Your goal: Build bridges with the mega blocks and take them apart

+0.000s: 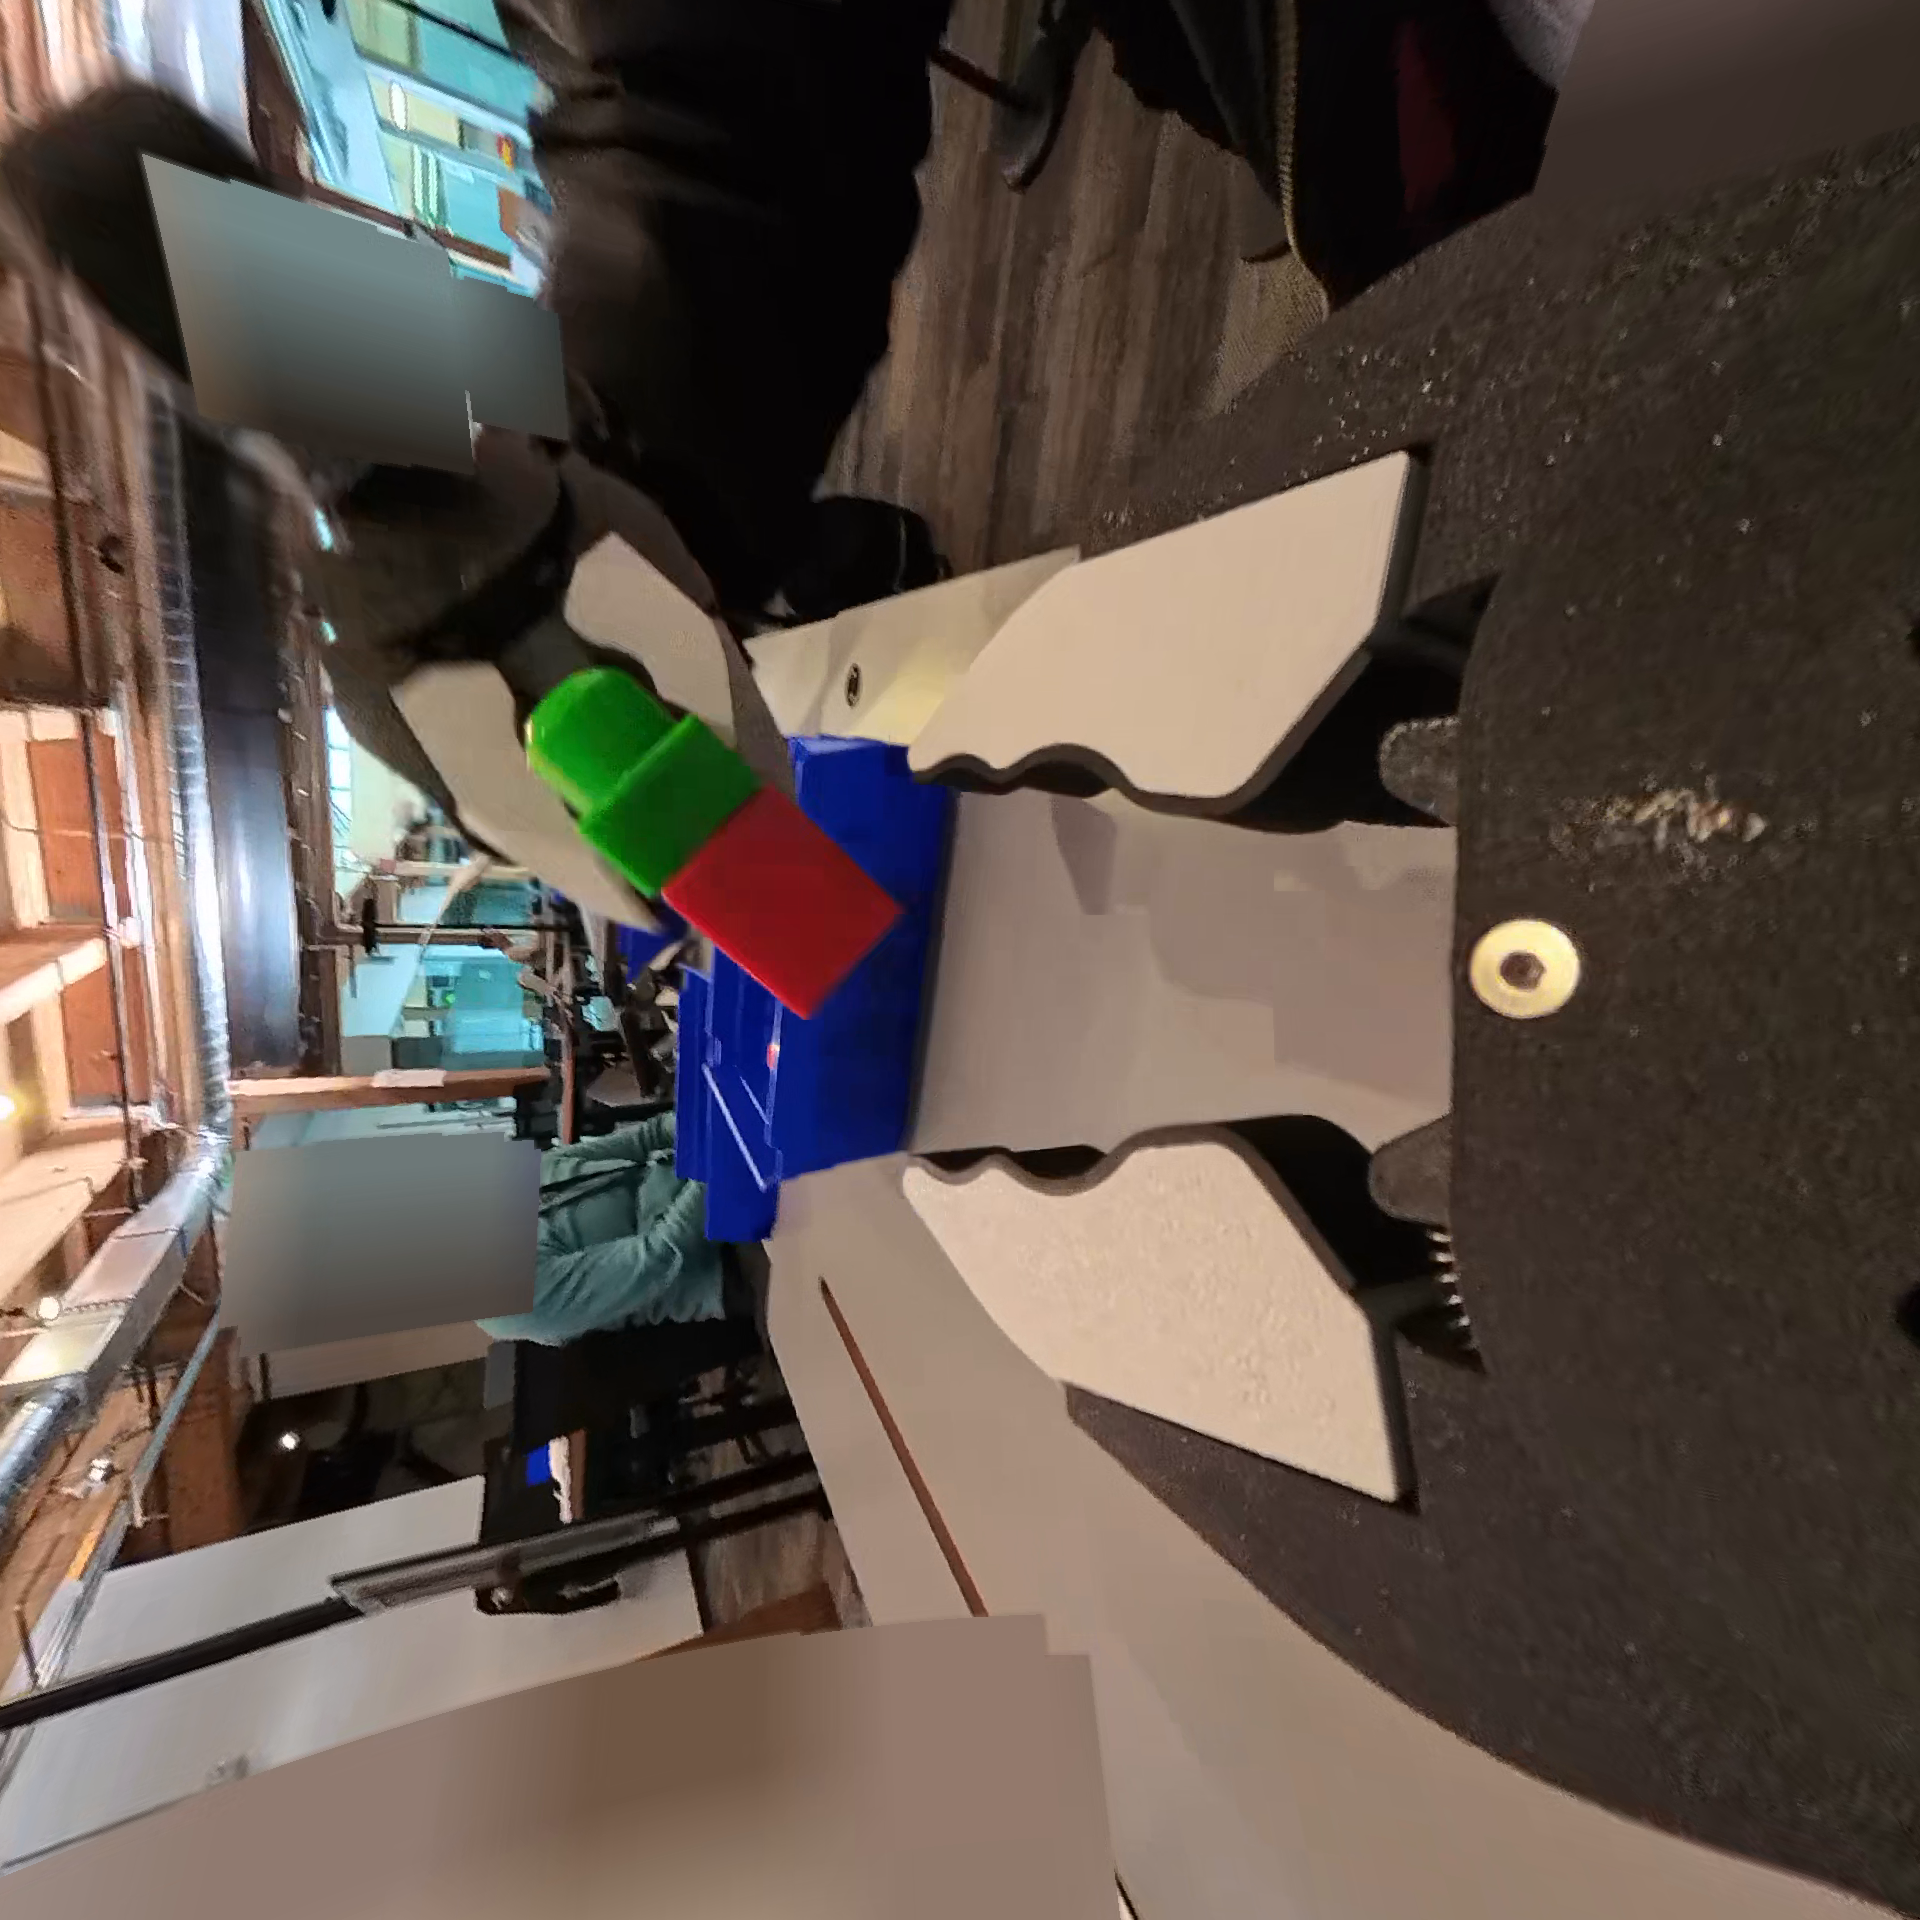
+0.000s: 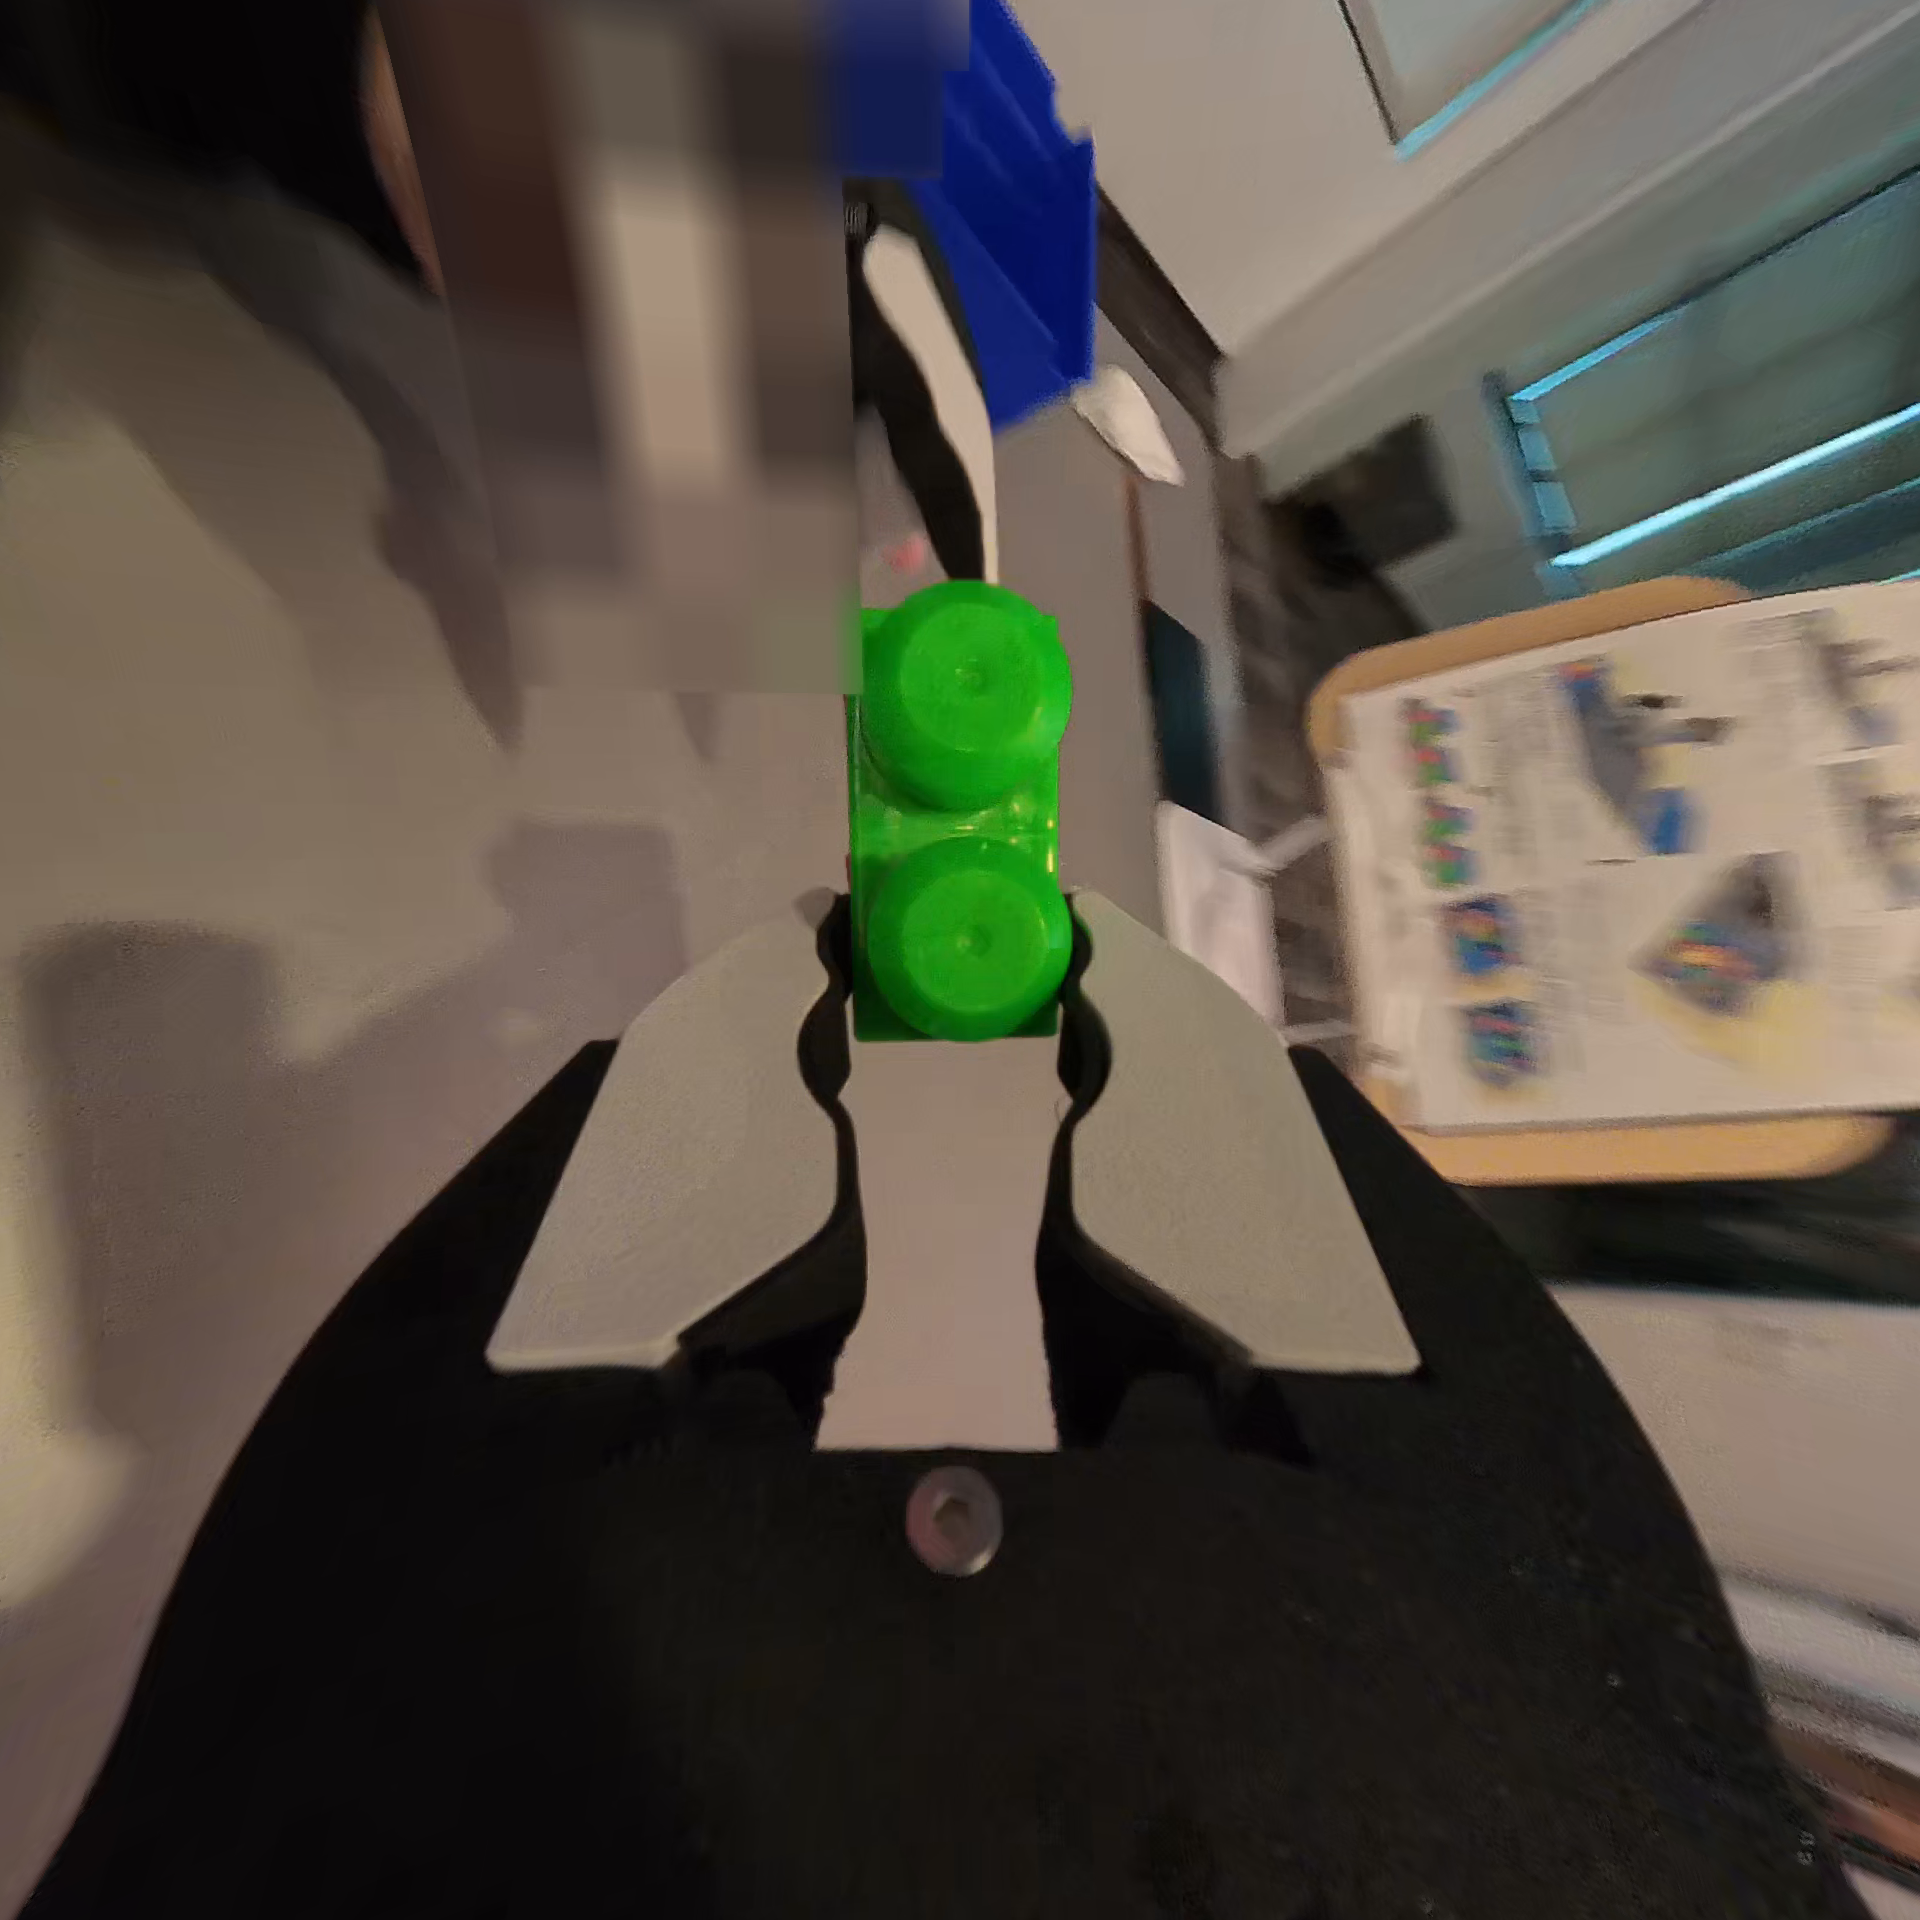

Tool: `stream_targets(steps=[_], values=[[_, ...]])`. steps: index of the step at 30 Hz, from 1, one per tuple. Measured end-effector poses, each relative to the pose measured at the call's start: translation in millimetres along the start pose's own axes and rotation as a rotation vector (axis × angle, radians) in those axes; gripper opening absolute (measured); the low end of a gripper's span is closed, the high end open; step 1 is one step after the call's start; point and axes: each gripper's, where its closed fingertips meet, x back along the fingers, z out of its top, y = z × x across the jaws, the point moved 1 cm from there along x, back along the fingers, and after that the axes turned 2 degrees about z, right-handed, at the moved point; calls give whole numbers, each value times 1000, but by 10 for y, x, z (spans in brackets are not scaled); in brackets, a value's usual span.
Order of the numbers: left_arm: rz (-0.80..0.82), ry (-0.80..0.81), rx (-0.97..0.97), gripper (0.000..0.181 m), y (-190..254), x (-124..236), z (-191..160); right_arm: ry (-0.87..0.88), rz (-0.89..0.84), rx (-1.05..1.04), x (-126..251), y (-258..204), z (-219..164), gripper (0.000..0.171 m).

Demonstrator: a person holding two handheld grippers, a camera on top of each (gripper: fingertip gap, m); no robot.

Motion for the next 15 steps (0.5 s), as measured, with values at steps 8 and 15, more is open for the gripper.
stream_targets(steps=[8, 15], values=[[29, -72, 29, 60, -164, 78, -193, -290, -180, 378, 223, -235, -409, 36], [-13, -80, 79, 61, -58, -125, -188, -239, -138, -129, 661, 89, -909, 36]])
